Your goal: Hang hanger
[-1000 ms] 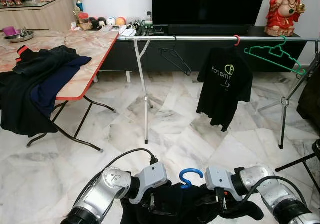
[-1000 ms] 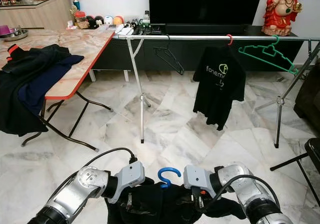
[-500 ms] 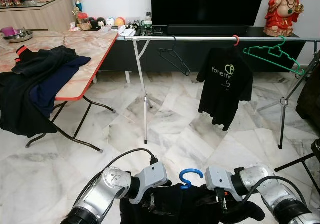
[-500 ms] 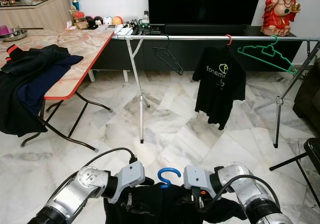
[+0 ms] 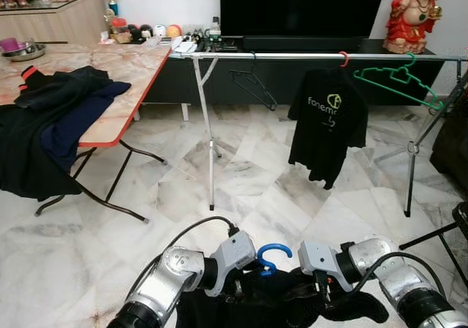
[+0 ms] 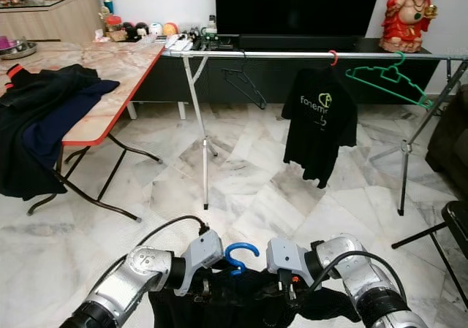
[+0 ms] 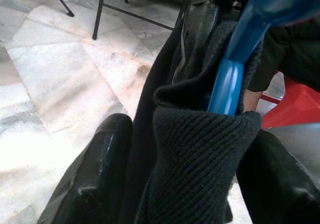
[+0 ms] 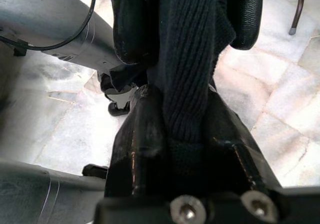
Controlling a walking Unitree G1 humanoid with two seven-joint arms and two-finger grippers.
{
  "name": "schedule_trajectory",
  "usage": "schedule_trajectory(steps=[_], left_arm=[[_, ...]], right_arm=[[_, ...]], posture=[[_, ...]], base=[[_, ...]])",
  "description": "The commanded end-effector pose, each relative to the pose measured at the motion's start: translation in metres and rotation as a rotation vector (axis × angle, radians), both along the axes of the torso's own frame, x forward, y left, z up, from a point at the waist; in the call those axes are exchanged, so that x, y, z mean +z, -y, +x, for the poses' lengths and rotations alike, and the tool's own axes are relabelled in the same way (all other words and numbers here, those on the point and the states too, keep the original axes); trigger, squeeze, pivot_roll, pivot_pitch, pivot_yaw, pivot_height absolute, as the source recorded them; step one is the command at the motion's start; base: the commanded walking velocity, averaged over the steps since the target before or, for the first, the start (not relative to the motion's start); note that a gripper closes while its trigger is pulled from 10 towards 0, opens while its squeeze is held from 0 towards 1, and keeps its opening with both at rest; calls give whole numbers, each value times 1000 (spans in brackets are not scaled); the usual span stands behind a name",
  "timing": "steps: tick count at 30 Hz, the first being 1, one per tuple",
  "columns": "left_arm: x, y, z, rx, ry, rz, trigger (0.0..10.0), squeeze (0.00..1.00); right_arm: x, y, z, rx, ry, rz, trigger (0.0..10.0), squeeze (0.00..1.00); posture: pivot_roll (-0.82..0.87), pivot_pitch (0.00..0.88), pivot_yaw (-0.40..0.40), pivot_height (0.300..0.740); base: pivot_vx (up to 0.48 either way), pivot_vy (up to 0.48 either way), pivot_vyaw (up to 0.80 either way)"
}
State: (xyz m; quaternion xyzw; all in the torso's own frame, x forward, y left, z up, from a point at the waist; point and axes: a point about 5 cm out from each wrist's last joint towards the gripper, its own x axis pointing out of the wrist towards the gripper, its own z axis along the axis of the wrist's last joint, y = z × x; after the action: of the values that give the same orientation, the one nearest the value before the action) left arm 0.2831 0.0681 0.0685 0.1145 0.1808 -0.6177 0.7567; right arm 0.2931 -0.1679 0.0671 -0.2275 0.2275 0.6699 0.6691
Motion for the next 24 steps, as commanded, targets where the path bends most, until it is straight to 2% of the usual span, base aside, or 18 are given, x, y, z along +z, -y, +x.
schedule_trajectory(steps=[1,24], left_arm=[[-3,-3,2,8,-11,19,0,0],[-4,0,4,-16,-10,24,0,0]], right_arm=[[18,-8,9,7,69,77,0,0],[23,-8,15,0,81,74,0,0]], posture=[[52,31,-32,740],[52,3,-34,740]], base=[[0,0,0],[0,0,0]])
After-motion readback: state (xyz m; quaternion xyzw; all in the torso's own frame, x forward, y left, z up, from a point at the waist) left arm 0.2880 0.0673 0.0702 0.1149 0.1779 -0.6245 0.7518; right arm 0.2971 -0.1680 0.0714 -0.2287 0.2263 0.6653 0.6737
